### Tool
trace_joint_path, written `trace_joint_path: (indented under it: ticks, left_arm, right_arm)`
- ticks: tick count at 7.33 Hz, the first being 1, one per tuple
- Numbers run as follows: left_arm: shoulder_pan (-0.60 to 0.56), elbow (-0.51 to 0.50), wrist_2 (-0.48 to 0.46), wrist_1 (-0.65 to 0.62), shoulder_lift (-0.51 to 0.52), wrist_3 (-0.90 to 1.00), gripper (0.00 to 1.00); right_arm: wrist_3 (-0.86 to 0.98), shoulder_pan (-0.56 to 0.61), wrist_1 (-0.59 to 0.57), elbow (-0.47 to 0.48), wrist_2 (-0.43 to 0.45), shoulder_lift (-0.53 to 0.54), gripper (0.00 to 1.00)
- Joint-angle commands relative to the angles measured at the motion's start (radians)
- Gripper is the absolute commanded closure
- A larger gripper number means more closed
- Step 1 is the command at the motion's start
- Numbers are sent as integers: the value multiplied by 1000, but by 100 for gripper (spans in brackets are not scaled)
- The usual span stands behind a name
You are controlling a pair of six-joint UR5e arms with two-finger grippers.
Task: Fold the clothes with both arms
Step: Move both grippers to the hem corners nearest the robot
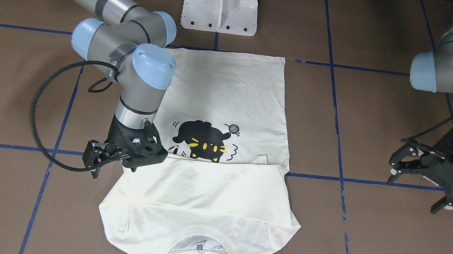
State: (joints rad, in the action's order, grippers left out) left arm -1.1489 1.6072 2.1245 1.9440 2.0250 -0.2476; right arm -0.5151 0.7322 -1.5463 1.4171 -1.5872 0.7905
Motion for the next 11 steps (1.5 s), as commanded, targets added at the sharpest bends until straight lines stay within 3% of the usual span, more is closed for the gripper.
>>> trace_joint_path:
  ticks: [1, 3, 5, 7, 9, 11]
  left_arm:
    - [72, 156, -9, -2, -93, -231, 0]
    - [191, 329, -64, 0, -176, -493, 0]
    - [398, 431, -186, 0, -201, -779, 0]
    - [602, 479, -308, 0, -204, -1011, 0]
    - [814, 517, -495, -2, -259, -1204, 2]
    - [938, 516, -616, -2, -316, -1405, 36]
  right_arm:
    - [-157, 58, 40, 194, -242, 121, 0]
    - [-313, 55, 131, 423, -354, 334, 0]
    - [-644, -41, 320, 543, -343, 519, 0]
    - [-816, -162, 527, 627, -247, 722, 0]
    - [-952, -346, 528, 747, -70, 875, 1]
    - [-1129, -476, 519, 769, 73, 903, 9]
